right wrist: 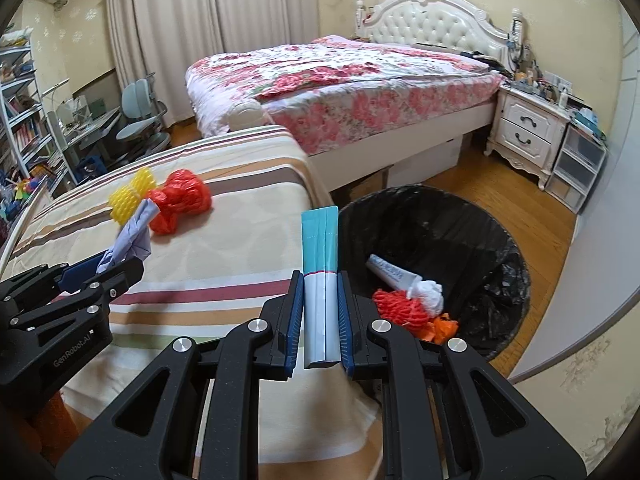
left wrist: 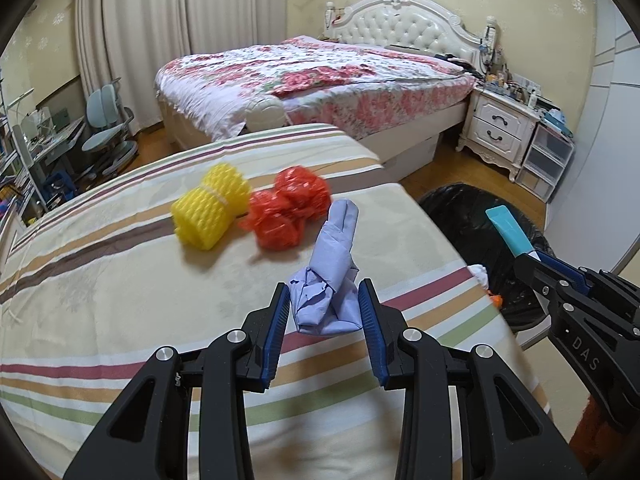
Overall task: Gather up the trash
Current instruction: 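Carry the glove and tube in both tools over the black bin, then open the left tool to drop the glove while the right tool drops the tube, then move both open tools back from the bin toward the bed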
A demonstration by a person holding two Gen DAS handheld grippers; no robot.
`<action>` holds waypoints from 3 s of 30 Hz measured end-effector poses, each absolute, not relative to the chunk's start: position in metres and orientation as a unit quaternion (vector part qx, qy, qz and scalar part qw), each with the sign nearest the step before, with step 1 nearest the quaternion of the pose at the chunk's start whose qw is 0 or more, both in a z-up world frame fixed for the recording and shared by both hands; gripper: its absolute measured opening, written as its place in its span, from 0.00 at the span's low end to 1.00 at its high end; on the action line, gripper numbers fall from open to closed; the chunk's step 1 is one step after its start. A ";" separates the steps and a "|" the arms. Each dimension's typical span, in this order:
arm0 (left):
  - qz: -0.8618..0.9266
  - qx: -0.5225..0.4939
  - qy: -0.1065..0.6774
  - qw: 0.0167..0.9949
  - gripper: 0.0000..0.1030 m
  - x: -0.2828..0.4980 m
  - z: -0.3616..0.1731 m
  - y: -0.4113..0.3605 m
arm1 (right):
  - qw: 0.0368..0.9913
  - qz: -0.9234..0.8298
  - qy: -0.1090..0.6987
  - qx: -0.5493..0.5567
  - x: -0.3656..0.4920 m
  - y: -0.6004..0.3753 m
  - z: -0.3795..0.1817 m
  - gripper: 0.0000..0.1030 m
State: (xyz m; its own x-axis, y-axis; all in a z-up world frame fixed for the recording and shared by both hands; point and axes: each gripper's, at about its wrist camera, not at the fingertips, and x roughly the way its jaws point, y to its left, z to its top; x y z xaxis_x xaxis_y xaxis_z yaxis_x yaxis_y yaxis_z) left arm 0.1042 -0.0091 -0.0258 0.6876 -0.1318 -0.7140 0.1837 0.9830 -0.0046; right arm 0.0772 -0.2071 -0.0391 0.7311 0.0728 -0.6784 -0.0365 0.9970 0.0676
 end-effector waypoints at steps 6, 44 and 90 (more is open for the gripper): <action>-0.110 0.042 0.377 0.919 0.35 0.107 -0.022 -0.039 | 0.933 0.005 0.357 0.035 0.079 -0.232 -0.036 0.16; -0.157 0.099 0.377 0.908 0.35 0.177 -0.047 -0.157 | 0.923 -0.077 0.369 0.080 0.136 -0.327 -0.067 0.18; 0.033 0.034 0.385 0.922 0.72 0.138 -0.042 0.066 | 0.920 0.069 0.386 0.014 0.133 -0.143 -0.049 0.66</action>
